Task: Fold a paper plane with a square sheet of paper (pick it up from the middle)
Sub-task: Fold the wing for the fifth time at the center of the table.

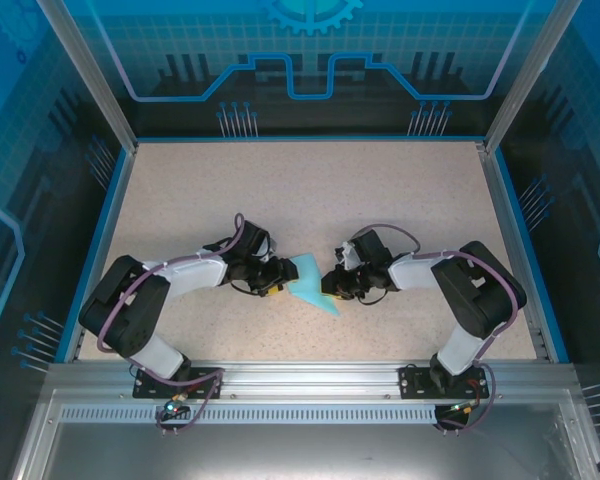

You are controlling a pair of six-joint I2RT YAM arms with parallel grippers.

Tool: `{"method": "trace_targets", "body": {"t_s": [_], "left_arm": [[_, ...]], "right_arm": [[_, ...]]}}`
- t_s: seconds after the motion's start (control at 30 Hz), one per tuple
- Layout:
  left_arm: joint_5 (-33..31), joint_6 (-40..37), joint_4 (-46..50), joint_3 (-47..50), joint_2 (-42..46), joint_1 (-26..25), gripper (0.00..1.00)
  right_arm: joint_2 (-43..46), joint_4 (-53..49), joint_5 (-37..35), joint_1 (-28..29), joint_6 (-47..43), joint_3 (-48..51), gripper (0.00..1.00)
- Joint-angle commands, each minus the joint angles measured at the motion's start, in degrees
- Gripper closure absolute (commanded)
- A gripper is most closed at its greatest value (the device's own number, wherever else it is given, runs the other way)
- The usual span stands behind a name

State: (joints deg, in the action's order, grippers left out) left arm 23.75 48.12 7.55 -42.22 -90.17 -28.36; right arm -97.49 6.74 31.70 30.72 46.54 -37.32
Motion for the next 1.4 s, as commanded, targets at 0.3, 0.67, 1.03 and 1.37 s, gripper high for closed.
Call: {"method": "trace_targets", "body": {"t_s": [0.3,0.67,1.03,1.37], "left_arm": [[1.8,7.0,-6.5,1.4,-3.6,-3.2,0.43],[1.2,6.2,-7.9,-1.8,-4.3,-3.7,0.71],[0.9,1.5,-3.3,-7.2,-7.5,-3.7,0.94],[1.6,-0.4,2.2,-11.4,-9.9,-3.2,1.00]], "right_arm": [[-2.6,0.6,-3.7,-0.9,2.0,3.7,0.80],[-1.6,0.7,-3.7,-1.0,2.3,4.0,0.80],[3.6,-3.6,-6.1,-1.1,0.9,1.7,0.76],[17.7,-12.8,-15.9,0.8,-8.4,0.8,0.72]]}}
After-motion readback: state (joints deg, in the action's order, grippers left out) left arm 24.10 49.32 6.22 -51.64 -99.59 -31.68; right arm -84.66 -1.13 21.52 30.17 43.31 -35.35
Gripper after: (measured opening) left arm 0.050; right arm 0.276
